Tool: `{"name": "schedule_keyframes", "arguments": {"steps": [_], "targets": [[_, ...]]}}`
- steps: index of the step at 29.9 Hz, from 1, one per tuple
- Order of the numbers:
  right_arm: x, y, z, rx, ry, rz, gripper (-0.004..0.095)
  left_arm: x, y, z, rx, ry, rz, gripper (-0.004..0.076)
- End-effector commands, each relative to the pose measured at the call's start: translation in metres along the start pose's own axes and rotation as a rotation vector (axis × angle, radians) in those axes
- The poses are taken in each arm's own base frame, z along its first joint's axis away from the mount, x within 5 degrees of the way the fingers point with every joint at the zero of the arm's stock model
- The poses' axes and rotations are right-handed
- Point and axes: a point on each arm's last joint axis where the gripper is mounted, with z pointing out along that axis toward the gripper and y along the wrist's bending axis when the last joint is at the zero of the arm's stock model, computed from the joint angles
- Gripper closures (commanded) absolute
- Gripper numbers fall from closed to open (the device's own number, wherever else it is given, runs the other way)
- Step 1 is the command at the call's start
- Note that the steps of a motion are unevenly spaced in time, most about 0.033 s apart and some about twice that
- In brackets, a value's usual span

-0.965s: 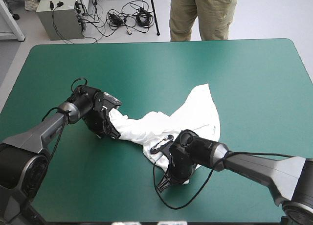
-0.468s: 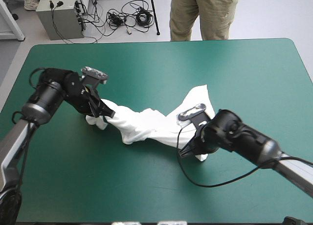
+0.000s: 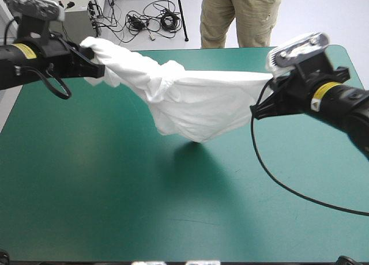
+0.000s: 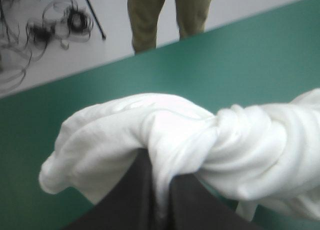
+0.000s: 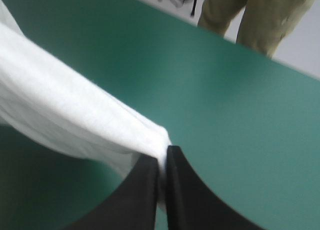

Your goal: Fold the cloth

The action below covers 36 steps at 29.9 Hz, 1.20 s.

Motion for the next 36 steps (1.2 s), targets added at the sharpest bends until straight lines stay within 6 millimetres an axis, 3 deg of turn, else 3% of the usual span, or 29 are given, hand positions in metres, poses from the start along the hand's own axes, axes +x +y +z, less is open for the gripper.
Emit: {"name": "schedule_keyframes", "arguments": {"steps": [1,6,10,14,18,22,25,31,36], "targets": [[-0.035,-0.02,-0.058,0.045,-0.294,-0.021,0.0925,-0.031,-0.015,-0.07,0.062,-0.322,0.014,0.0733],[-0.058,-0.034,-0.115,0.061,-0.516,-0.017,0.0925,-0.042,-0.025,-0.133,0.069,-0.53,0.085,0.0733],[-0.061,-0.038,-0.139,0.026,-0.578,0.005,0.0925,-0.036,-0.031,-0.169,0.059,-0.611,0.109,0.0733],[-0.047,-0.04,-0.148,-0.003,-0.476,0.038,0.0925,-0.018,-0.031,-0.202,-0.032,-0.627,0.149,0.0733],[-0.031,-0.043,-0.163,-0.046,-0.461,0.127,0.0925,0.016,-0.019,-0.226,-0.163,-0.533,0.13,0.0733],[-0.007,-0.04,-0.153,-0.062,-0.367,0.209,0.0925,0.033,-0.018,-0.194,-0.126,-0.388,0.067,0.0733],[0.017,-0.031,-0.131,-0.099,-0.243,0.259,0.0925,0.045,-0.022,-0.146,-0.064,-0.213,0.052,0.0733],[0.064,-0.007,-0.041,-0.068,-0.016,0.25,0.0925,0.084,-0.021,-0.032,-0.055,0.016,0.013,0.0733],[0.084,0.01,0.036,-0.026,0.033,0.245,0.0925,0.111,-0.018,0.054,-0.072,0.151,0.041,0.0733]]}}
